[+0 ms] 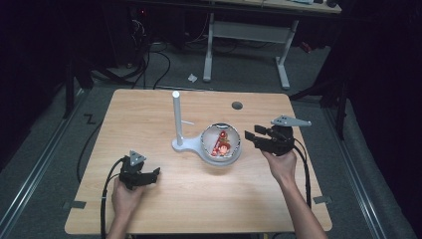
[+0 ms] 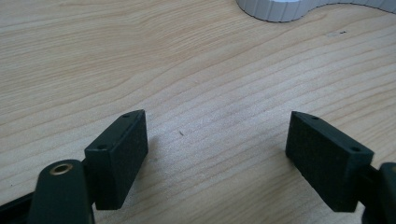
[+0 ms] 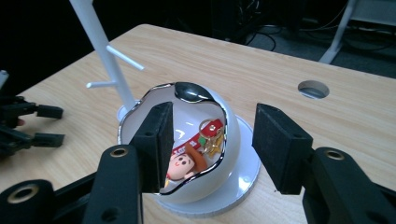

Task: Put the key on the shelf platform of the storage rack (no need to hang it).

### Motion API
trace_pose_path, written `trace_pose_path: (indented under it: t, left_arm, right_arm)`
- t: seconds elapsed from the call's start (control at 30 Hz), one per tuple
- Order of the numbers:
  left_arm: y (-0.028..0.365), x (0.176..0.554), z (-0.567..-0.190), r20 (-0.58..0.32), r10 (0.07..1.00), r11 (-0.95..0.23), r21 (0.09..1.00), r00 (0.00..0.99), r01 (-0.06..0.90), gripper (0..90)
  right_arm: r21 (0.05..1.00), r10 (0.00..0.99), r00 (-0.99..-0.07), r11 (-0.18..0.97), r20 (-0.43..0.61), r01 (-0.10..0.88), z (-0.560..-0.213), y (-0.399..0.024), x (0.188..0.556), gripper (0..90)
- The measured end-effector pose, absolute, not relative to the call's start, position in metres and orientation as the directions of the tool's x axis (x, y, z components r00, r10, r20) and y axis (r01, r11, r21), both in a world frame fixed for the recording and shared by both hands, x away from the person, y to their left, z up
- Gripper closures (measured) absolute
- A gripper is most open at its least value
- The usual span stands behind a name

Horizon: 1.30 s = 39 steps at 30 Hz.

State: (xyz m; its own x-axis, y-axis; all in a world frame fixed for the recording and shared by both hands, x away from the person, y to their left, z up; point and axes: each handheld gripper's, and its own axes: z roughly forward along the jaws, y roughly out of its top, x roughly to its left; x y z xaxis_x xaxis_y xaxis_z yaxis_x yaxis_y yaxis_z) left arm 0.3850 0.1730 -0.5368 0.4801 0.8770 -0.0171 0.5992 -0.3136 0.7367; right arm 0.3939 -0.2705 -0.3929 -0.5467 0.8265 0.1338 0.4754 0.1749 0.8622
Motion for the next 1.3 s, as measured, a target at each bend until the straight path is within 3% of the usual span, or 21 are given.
trace_pose_path:
  t: [0.67, 1.3]
  left_arm:
    - [0.173, 0.385, -0.537, -0.021, 0.877, -0.312, 0.736, 0.480, 0.601, 21.7]
    - [0.173, 0.385, -0.537, -0.018, 0.878, -0.312, 0.737, 0.479, 0.599, 21.7]
  right_arm:
    - [0.890, 0.854, -0.509, 0.142, 0.111, 0.433, -0.372, -0.300, 0.364, 49.3]
    - [0.894, 0.868, -0.477, 0.097, 0.139, 0.437, -0.385, -0.323, 0.342, 50.0]
